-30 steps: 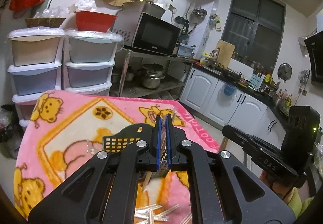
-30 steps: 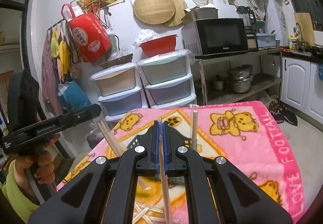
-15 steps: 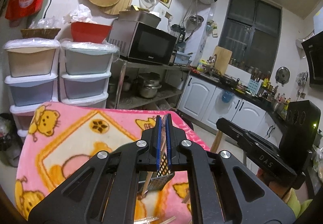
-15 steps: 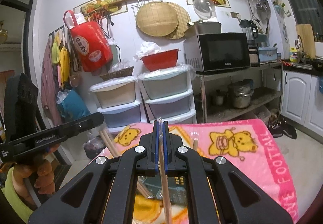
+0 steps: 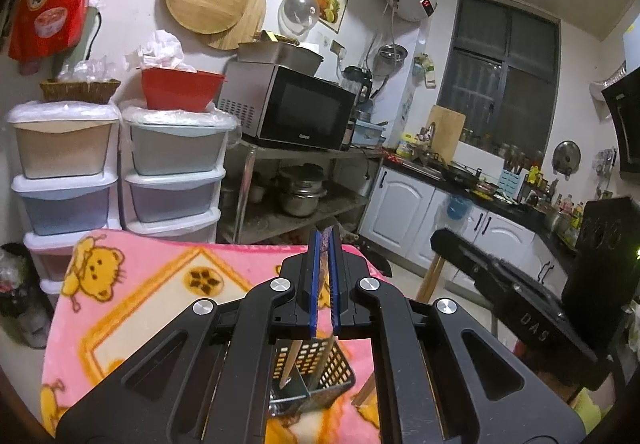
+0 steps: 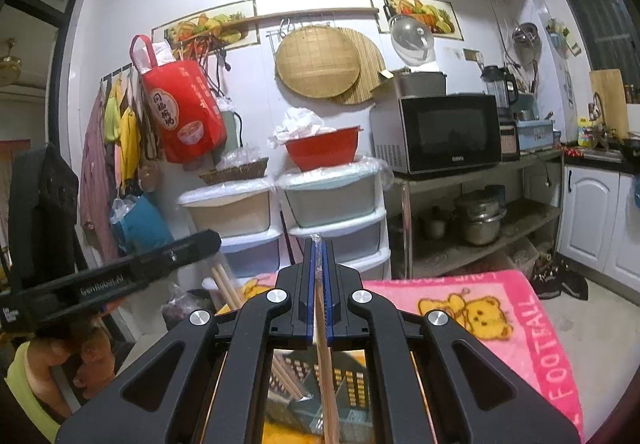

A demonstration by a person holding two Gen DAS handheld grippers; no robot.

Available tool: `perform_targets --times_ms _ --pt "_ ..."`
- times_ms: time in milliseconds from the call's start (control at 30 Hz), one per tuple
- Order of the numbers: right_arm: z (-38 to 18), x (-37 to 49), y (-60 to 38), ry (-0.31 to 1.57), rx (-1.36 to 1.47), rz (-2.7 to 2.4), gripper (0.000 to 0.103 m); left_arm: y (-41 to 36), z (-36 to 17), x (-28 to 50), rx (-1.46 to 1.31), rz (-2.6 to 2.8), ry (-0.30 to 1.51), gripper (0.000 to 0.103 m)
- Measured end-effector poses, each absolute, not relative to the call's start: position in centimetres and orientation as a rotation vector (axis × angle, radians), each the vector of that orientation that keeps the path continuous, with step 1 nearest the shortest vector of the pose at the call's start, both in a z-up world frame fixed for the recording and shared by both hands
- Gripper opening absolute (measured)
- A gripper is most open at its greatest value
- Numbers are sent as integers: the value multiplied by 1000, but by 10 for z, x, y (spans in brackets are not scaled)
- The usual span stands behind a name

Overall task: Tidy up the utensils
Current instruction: 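Lift both held chopsticks above the green holder and lower them into its slots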

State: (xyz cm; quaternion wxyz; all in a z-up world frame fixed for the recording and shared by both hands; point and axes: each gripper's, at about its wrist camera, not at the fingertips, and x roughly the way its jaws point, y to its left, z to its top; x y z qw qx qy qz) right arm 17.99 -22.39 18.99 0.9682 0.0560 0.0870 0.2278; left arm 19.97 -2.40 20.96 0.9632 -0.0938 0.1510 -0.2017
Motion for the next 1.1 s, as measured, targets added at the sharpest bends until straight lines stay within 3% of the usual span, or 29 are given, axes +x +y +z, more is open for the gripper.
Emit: perform_targets --times_ms 367,1100 --pt "202 210 -214 151 88 420 4 -21 203 219 -194 -392 315 2" --pt "155 245 -219 198 131 374 4 -35 143 236 -175 -404 420 2"
